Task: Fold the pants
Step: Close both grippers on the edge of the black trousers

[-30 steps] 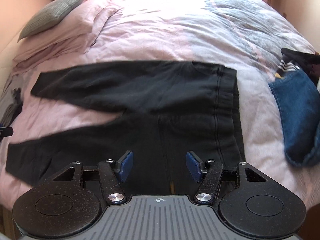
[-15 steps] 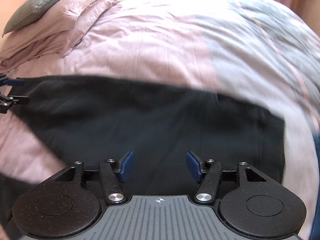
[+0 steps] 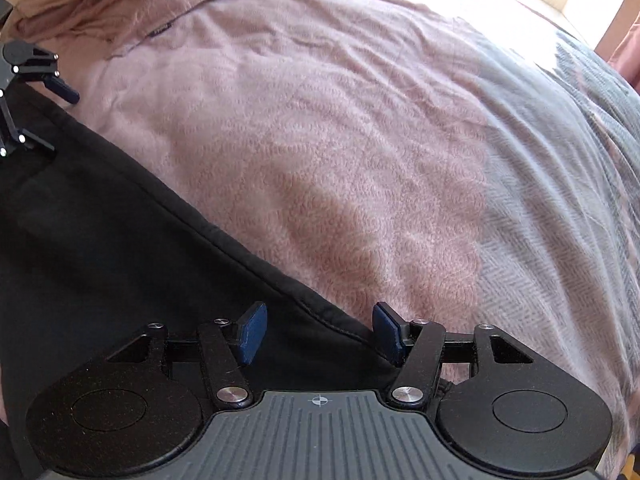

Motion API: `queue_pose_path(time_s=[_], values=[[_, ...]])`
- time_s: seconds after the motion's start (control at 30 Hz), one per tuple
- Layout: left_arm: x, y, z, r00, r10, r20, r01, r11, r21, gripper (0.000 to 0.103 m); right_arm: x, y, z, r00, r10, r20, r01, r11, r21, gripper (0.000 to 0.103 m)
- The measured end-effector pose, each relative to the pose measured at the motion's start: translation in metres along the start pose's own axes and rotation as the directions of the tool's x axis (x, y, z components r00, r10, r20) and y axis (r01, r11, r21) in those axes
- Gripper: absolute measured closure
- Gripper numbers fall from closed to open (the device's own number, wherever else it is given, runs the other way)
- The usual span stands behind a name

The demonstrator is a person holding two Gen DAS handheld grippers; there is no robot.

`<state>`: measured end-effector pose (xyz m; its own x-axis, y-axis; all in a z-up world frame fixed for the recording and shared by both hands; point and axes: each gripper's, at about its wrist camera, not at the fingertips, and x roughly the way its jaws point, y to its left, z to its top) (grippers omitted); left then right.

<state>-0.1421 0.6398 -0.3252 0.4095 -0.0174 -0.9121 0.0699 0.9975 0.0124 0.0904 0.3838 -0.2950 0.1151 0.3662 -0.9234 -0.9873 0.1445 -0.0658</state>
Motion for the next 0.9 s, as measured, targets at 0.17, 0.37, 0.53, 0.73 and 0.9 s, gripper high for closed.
queue_pose_path(time_s=[0.17,0.37,0.53,0.73,0.9], values=[[-0.006,-0.022,-0.007,0.999,0.043,0.011,-0.043,0.998,0.047,0.082,0.006,-0.001,-0.009,1.000,0.004,-0.022,-0.004,1.000,-0.018,0.079],[-0.073,-0.067,-0.027,0.949,0.277,0.152,-0.268,0.961,-0.073,0.094,-0.073,0.031,-0.039,0.973,-0.125,0.193,0.148,0.982,-0.114,0.096],[-0.155,-0.161,-0.063,0.850,0.481,0.216,-0.444,0.874,-0.199,0.094,-0.161,0.111,-0.106,0.870,-0.273,0.411,0.386,0.896,-0.220,0.097],[-0.202,-0.294,-0.145,0.845,0.528,0.083,-0.475,0.813,-0.338,0.095,-0.237,0.194,-0.221,0.861,-0.225,0.456,0.352,0.911,-0.215,0.096],[-0.175,-0.361,-0.203,0.901,0.416,-0.125,-0.424,0.776,-0.468,0.093,-0.223,0.230,-0.298,0.967,-0.140,0.212,0.180,0.967,-0.182,0.094]])
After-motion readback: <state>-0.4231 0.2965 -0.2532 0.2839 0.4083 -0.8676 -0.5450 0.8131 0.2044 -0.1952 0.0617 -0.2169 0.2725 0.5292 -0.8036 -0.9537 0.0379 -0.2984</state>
